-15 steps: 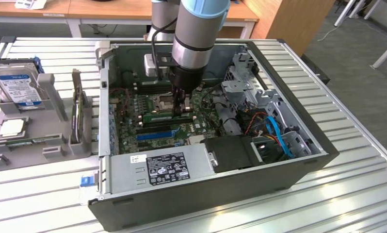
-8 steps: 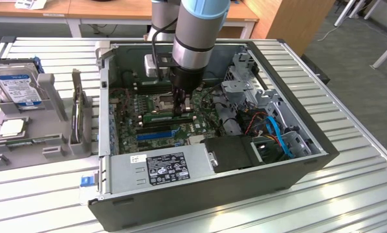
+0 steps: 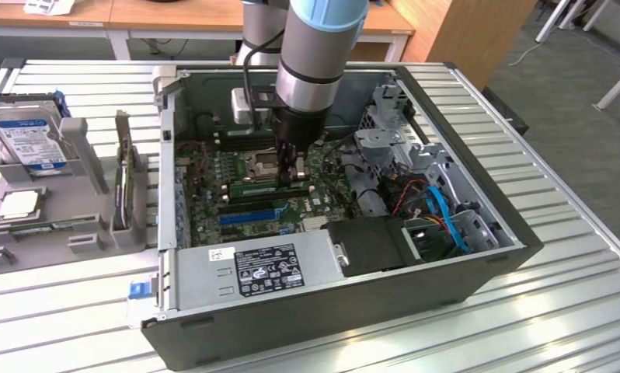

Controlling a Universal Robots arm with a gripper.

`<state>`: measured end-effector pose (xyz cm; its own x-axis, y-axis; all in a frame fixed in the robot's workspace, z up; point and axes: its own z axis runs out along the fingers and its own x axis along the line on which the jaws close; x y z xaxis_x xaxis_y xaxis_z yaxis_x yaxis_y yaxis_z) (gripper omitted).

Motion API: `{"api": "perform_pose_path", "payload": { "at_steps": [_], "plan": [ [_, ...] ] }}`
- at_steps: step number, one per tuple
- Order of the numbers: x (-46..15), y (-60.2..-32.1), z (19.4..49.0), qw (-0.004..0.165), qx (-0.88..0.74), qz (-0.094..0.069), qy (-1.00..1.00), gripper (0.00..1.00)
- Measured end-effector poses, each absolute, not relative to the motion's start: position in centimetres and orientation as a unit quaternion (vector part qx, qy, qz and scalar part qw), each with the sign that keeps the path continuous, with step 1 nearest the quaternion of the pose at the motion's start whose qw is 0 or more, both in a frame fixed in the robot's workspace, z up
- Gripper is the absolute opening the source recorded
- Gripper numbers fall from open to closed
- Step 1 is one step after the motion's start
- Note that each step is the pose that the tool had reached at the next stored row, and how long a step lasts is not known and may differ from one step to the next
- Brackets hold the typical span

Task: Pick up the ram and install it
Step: 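Insert the ram into the slot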

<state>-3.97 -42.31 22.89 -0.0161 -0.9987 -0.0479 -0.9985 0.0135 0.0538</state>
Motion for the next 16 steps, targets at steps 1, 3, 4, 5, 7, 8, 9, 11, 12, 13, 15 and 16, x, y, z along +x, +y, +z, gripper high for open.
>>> {"api": "perform_pose_path", "payload": {
  "at_steps": [1, 3, 4, 5, 7, 8, 9, 11, 12, 13, 15, 16],
  "plan": [
    [-3.97, -42.3, 22.86, 0.002, 0.701, -0.036, -0.712, 0.12],
    [-3.97, -42.3, 22.85, 0.002, 0.701, -0.036, -0.712, 0.12],
    [-3.97, -42.3, 22.85, 0.002, 0.701, -0.036, -0.712, 0.12],
    [-3.97, -42.3, 22.85, 0.002, 0.701, -0.036, -0.712, 0.12],
    [-3.97, -42.3, 22.85, 0.002, 0.701, -0.036, -0.712, 0.12],
    [-3.96, -42.3, 22.86, 0.002, 0.701, -0.036, -0.712, 0.12],
    [-3.96, -42.3, 22.9, 0.002, 0.701, -0.036, -0.712, 0.12],
    [-3.97, -42.3, 23.01, 0.002, 0.701, -0.036, -0.712, 0.12],
    [-3.97, -42.3, 23.06, 0.002, 0.701, -0.036, -0.712, 0.12],
    [-3.97, -42.3, 23.11, 0.002, 0.701, -0.036, -0.712, 0.12],
    [-3.97, -42.3, 23.21, 0.002, 0.701, -0.036, -0.712, 0.12],
    [-3.97, -42.3, 23.26, 0.002, 0.701, -0.036, -0.712, 0.12]
  ]
}}
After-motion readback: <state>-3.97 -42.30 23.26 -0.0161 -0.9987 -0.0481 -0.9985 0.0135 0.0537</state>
